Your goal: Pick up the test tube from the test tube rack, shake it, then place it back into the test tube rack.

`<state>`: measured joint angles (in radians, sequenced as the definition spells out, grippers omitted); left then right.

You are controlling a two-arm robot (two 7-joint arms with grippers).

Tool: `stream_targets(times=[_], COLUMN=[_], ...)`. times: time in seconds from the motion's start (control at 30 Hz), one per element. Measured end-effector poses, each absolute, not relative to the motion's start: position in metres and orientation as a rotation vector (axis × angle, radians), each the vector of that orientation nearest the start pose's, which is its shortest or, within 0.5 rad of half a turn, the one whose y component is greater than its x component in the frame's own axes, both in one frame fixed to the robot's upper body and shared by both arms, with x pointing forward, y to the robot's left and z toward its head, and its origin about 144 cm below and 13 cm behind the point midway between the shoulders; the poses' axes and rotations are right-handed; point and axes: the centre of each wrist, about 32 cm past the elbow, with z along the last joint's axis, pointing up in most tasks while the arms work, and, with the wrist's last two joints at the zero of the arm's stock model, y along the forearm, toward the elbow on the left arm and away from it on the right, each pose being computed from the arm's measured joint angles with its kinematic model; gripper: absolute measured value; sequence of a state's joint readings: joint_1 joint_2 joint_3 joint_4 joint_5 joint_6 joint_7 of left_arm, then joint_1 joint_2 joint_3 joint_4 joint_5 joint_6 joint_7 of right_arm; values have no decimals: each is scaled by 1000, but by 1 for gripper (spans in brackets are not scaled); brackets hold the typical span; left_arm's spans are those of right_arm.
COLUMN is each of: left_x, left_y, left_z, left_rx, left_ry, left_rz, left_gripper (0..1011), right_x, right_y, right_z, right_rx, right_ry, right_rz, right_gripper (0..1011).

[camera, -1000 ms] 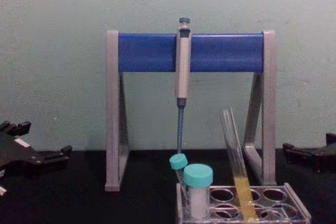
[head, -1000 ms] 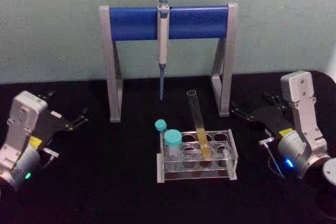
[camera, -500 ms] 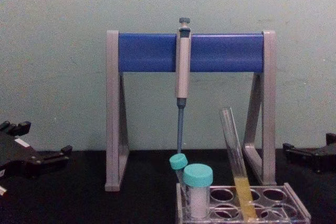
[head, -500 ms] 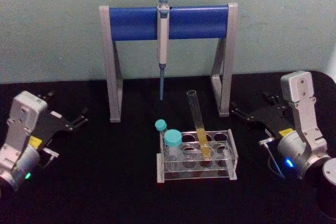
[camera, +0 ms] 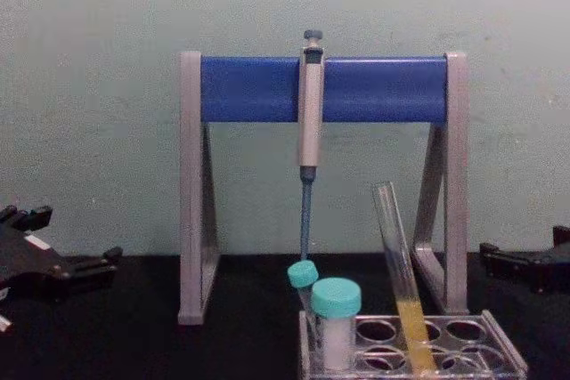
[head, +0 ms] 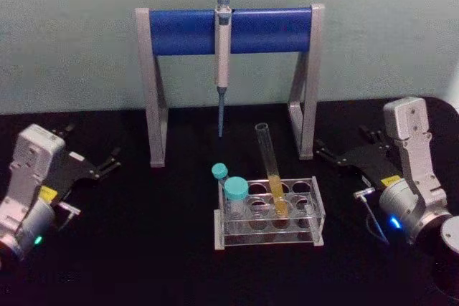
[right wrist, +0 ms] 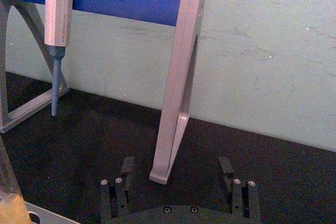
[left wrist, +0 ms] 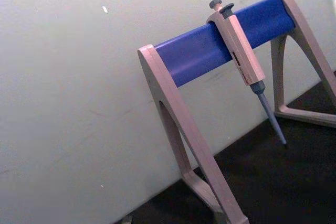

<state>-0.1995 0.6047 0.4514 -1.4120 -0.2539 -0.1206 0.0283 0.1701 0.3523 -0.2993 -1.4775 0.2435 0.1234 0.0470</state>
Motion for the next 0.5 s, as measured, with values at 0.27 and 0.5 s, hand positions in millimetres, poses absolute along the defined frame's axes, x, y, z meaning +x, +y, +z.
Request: stream_targets(times=[0.27, 0.5], left_x=[489, 489], left_y=[310, 310], left_z=[1140, 1140], left_rx=[304, 304], left_ry=[-285, -285], left_rz=[1248, 1248], left_gripper=[1001, 1001], right_x=[496, 496], right_y=[-251, -251], right_z=[1156, 1156], right_rx=[-218, -218], right_ry=[-16, -16], right_rz=[-1280, -1280], right_gripper=[1000, 1000])
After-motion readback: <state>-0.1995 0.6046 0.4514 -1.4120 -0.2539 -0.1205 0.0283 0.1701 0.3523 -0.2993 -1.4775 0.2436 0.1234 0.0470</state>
